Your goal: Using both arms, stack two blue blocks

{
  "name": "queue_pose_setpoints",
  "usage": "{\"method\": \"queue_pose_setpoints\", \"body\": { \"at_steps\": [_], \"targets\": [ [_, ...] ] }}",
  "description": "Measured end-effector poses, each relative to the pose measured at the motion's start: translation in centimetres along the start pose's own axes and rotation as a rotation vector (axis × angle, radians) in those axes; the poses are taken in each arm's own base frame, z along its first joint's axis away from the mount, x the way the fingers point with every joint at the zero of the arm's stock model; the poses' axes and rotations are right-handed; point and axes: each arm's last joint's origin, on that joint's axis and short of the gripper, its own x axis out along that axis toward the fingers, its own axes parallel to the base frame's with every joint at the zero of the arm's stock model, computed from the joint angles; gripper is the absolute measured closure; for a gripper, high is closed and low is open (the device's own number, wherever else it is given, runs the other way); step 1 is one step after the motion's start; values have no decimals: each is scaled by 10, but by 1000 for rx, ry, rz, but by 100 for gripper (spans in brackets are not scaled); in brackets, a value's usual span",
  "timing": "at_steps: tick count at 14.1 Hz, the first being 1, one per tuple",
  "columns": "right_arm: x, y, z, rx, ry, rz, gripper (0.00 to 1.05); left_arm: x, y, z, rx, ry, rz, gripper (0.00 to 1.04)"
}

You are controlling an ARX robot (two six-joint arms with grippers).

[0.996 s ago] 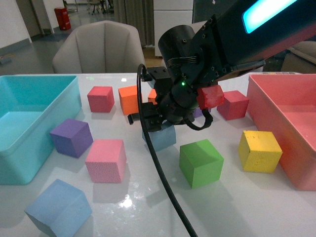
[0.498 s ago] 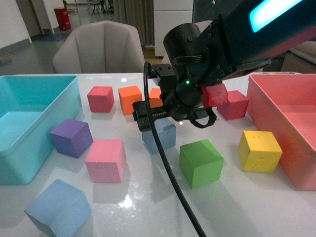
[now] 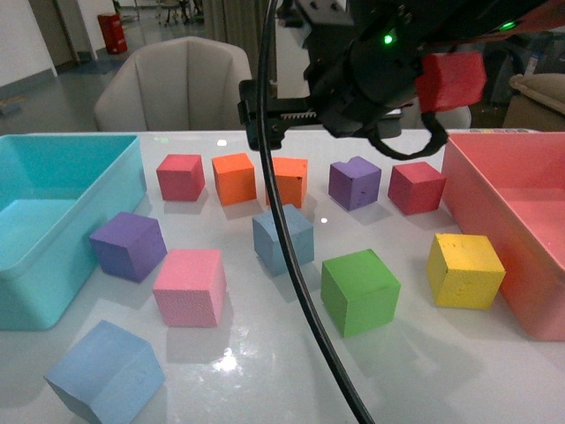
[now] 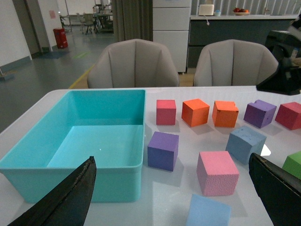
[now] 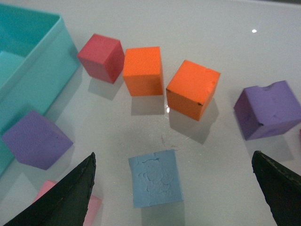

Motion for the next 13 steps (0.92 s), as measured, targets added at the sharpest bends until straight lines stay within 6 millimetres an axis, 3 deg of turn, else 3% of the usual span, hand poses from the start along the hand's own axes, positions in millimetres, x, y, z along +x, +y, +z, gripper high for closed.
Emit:
{"method": "queue_pose_setpoints", "body": {
  "at_steps": [2, 4, 7, 8, 9, 10, 11, 13],
  "targets": [
    [-39, -5, -2, 47, -106, -56, 6, 0, 0, 0, 0, 0, 0, 7],
    [-97, -6, -8, 81, -232, -117, 6, 0, 0, 0, 0, 0, 0, 7],
    [-202, 28, -68, 50, -291, -153, 6, 0, 0, 0, 0, 0, 0, 7],
    [-218, 29, -66, 76, -386, -220, 6, 0, 0, 0, 0, -1, -3, 7],
    [-275, -21, -122, 52, -612, -466, 49, 0, 0, 0, 0, 0, 0, 7],
    [-292, -43, -166, 22, -615, -451, 97, 0, 0, 0, 0, 0, 0, 7],
    [-292, -44, -171, 17, -613, -450, 103, 0, 0, 0, 0, 0, 0, 7],
    [-292, -45, -177, 20, -603, -455, 103, 0, 0, 0, 0, 0, 0, 7]
  ]
}}
